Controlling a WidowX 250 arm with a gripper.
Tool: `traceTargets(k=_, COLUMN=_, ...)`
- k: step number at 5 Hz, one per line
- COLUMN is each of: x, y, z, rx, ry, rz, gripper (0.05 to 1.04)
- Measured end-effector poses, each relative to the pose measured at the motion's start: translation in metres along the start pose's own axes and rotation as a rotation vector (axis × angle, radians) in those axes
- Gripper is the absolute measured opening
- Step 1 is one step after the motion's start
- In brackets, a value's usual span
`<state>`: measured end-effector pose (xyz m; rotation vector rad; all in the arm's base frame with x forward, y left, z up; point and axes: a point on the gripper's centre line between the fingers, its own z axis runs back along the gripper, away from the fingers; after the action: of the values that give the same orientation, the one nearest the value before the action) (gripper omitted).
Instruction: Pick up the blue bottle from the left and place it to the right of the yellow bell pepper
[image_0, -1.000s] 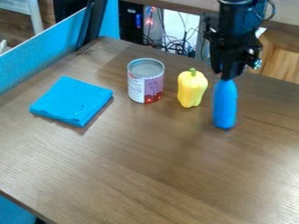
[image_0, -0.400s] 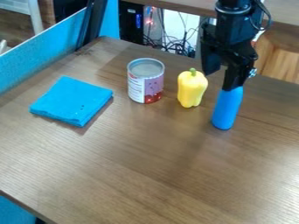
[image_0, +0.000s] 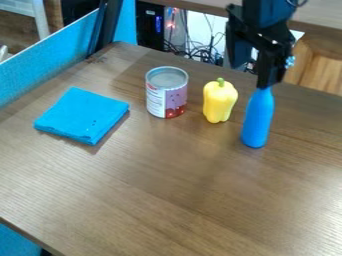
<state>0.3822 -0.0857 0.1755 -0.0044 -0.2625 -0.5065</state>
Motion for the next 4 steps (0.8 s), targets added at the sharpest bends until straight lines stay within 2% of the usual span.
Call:
traceTargets(k=1, x=-0.017, y=0.017, z=0.028, rx=-0.028, ry=0.006, rz=0.078, gripper=1.001)
traceTargets(k=2, x=-0.037, y=0.037, z=0.070, rx=-0.051, ry=0.135, rz=0.204, gripper=1.001)
traceTargets(k=3, x=-0.041, y=0.042, z=0.070, rx=-0.055, ry=0.159, rz=0.228, gripper=1.001)
traceTargets(k=4, x=-0.041, y=0.041, z=0.070, rx=-0.056, ry=0.158, rz=0.228, gripper=1.001)
